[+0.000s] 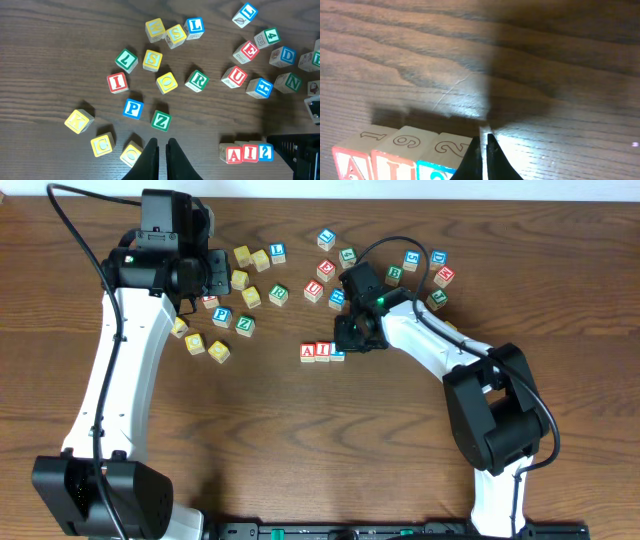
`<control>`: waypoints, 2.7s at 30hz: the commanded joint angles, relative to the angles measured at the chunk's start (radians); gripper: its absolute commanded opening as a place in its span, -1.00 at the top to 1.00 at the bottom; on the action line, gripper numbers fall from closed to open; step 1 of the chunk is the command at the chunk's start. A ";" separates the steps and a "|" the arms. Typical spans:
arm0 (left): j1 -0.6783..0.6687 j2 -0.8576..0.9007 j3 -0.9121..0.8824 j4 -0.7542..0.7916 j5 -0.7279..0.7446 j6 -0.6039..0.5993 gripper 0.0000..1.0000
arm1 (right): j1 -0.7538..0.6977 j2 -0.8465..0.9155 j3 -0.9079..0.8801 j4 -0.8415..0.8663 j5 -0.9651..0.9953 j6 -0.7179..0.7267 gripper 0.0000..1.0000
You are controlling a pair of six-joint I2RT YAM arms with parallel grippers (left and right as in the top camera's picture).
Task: Spell out AI2
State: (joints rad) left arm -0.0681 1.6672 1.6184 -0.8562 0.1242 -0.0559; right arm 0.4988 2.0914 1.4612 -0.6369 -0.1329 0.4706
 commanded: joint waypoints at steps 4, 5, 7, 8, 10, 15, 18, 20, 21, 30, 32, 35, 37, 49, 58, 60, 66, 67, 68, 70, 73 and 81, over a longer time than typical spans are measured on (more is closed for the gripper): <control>0.000 -0.001 0.014 -0.002 -0.013 -0.009 0.85 | 0.012 -0.031 0.009 0.006 -0.008 0.011 0.98; 0.000 -0.001 0.014 -0.002 -0.013 -0.009 0.85 | 0.013 -0.031 0.009 0.008 -0.008 0.011 0.98; 0.000 -0.001 0.014 -0.002 -0.013 -0.009 0.85 | 0.014 -0.031 0.009 0.014 -0.008 0.011 0.98; 0.000 -0.001 0.014 -0.002 -0.013 -0.009 0.85 | 0.013 -0.031 0.009 0.016 -0.008 0.011 0.98; 0.000 -0.001 0.014 -0.002 -0.013 -0.009 0.85 | 0.013 -0.031 0.009 0.017 -0.007 0.011 0.98; 0.000 -0.001 0.014 -0.001 -0.014 -0.008 0.85 | -0.018 -0.047 0.023 0.011 -0.005 -0.020 0.98; 0.005 -0.003 0.023 0.001 -0.013 -0.008 0.85 | -0.050 -0.097 0.040 -0.017 -0.004 -0.050 0.98; 0.013 -0.005 0.044 -0.011 -0.013 -0.009 0.85 | -0.075 -0.151 0.048 -0.038 -0.004 -0.069 0.98; 0.018 -0.006 0.060 -0.020 -0.013 -0.009 0.85 | -0.085 -0.175 0.048 -0.046 -0.003 -0.076 0.98; 0.099 -0.112 0.103 -0.025 -0.014 -0.009 0.47 | -0.195 -0.496 0.048 -0.208 -0.003 -0.149 0.83; 0.120 -0.137 0.103 -0.029 -0.013 -0.009 0.14 | -0.222 -0.571 0.048 -0.253 0.000 -0.162 0.76; 0.136 -0.153 0.103 -0.046 -0.013 -0.009 -0.39 | -0.253 -0.665 0.048 -0.313 0.014 -0.162 0.67; 0.138 -0.152 0.103 -0.066 -0.013 -0.009 -0.62 | -0.267 -0.722 0.048 -0.351 0.034 -0.162 0.50; 0.138 -0.151 0.091 -0.130 -0.013 -0.009 -0.95 | -0.290 -1.036 0.048 -0.468 0.187 -0.161 -0.93; 0.138 -0.151 0.091 -0.130 -0.013 -0.009 -0.95 | -0.290 -1.118 0.048 -0.483 0.187 -0.161 -0.98; 0.138 -0.151 0.091 -0.130 -0.013 -0.009 -0.96 | -0.290 -1.119 0.048 -0.491 0.187 -0.161 -0.99; 0.138 -0.151 0.091 -0.130 -0.013 -0.009 -0.95 | -0.290 -1.117 0.048 -0.589 0.186 -0.161 -0.98; 0.138 -0.151 0.091 -0.130 -0.013 -0.009 -0.95 | -0.290 -1.116 0.048 -0.605 0.187 -0.161 -0.99; 0.138 -0.151 0.091 -0.130 -0.013 -0.009 -0.95 | -0.290 -1.116 0.048 -0.616 0.187 -0.161 -0.98; 0.138 -0.151 0.091 -0.130 -0.013 -0.009 -0.95 | -0.290 -1.116 0.048 -0.642 0.187 -0.161 -0.99; 0.138 -0.151 0.091 -0.130 -0.013 -0.009 -0.95 | -0.290 -1.116 0.048 -0.678 0.187 -0.161 -0.99; 0.138 -0.151 0.091 -0.130 -0.013 -0.009 -0.95 | -0.291 -1.124 0.029 -0.707 0.226 -0.163 -0.99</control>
State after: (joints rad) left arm 0.0673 1.5150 1.7042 -0.9852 0.1204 -0.0708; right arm 0.2146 0.9760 1.4967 -1.3670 0.0486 0.3103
